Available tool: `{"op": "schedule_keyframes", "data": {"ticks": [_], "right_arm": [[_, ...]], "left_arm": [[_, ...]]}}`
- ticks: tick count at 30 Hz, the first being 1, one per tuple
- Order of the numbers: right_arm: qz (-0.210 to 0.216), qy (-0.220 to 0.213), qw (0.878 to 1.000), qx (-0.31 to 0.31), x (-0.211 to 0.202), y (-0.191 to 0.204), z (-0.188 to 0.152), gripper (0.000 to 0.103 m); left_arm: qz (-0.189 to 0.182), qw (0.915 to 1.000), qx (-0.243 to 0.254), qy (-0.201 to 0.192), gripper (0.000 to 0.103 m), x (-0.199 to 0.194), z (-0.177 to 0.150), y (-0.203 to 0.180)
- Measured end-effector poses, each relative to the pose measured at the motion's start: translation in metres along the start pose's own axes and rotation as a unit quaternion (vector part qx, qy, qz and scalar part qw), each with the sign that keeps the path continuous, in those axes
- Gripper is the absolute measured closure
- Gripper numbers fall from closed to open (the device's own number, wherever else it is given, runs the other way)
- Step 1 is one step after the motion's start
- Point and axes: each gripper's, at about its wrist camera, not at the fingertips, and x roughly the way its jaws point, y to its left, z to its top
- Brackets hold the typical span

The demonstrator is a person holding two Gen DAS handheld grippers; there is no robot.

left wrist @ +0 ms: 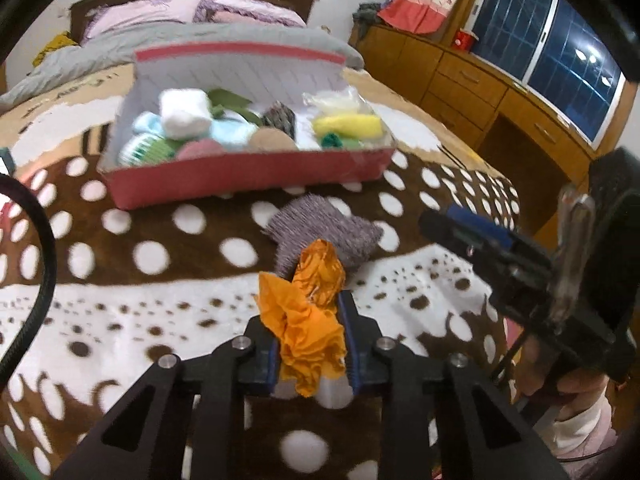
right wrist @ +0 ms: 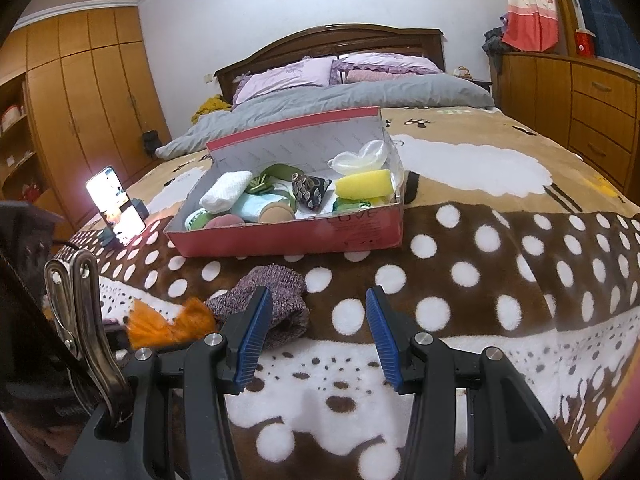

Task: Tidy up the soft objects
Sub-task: 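Grasp the orange ribbon bow with the left gripper, then grasp the grey knitted sock with the right gripper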

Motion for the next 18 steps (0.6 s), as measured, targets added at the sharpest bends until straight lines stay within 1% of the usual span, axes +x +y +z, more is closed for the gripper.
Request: {"op": "schedule_keyframes", "data": {"ticks": [4, 7, 12, 18], "right_arm": [[0.007, 0.009, 1.0, -0.007, 0.006, 0.006, -0.002, 0.053], [0.012, 0.02, 0.999, -0.025, 0.013, 0.014, -0.005, 0.053], [0.014, 0.04, 0.998, -0.043, 0.028, 0.021, -0.01, 0.053], [0.01, 0.065, 0.996, -0.057, 0.052, 0.023, -0.012, 0.053]], "left_arm": [[0.019, 0.9995, -0.021, -0.011, 0.077, -0.006, 0.003, 0.017], [0.031, 0.9987, -0.038, -0.01, 0.077, -0.005, 0.004, 0.032], [0.036, 0.9975, -0.06, -0.006, 0.077, -0.001, 0.004, 0.048], [0.035, 0.9974, -0.063, -0.003, 0.077, 0.004, 0.003, 0.052]]}}
